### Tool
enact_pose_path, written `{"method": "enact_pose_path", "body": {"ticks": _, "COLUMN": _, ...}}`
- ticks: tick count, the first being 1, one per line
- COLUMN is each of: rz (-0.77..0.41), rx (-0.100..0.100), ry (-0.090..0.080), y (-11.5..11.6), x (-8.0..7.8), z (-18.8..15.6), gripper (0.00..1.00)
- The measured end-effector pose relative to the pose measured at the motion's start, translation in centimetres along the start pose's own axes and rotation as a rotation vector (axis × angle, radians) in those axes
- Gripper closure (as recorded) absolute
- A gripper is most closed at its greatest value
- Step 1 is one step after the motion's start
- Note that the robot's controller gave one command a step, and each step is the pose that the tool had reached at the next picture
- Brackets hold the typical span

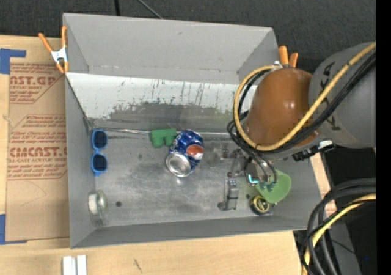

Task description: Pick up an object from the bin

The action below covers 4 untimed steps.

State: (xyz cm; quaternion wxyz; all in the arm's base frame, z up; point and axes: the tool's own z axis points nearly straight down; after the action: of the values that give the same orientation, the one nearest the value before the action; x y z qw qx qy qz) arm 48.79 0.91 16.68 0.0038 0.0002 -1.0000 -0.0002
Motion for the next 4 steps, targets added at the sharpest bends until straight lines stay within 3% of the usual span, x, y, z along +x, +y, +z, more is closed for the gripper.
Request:
{"method": "enact_pose_path", "body": {"ticks": 1, "rz": -0.081, "rx": -0.001, "ry": -0.013, "y": 3.1, "x": -5.6, "z": -0.3, "gripper": 0.00}}
{"method": "enact_pose_path", "body": {"ticks": 2, "rz": 0.100, "rx": -0.001, "ry": -0.011, "y": 3.6, "x": -9.6, "z": -0.5, "gripper": 0.00}}
{"method": "enact_pose_path", "body": {"ticks": 3, "rz": 0.206, "rx": -0.004, "ry": -0.012, "y": 3.4, "x": -10.8, "z": 8.2, "gripper": 0.00}}
{"method": "enact_pose_path", "body": {"ticks": 4, "rz": 0.204, "rx": -0.002, "ry": -0.013, "y": 3.3, "x": -10.9, "z": 7.9, "gripper": 1.00}}
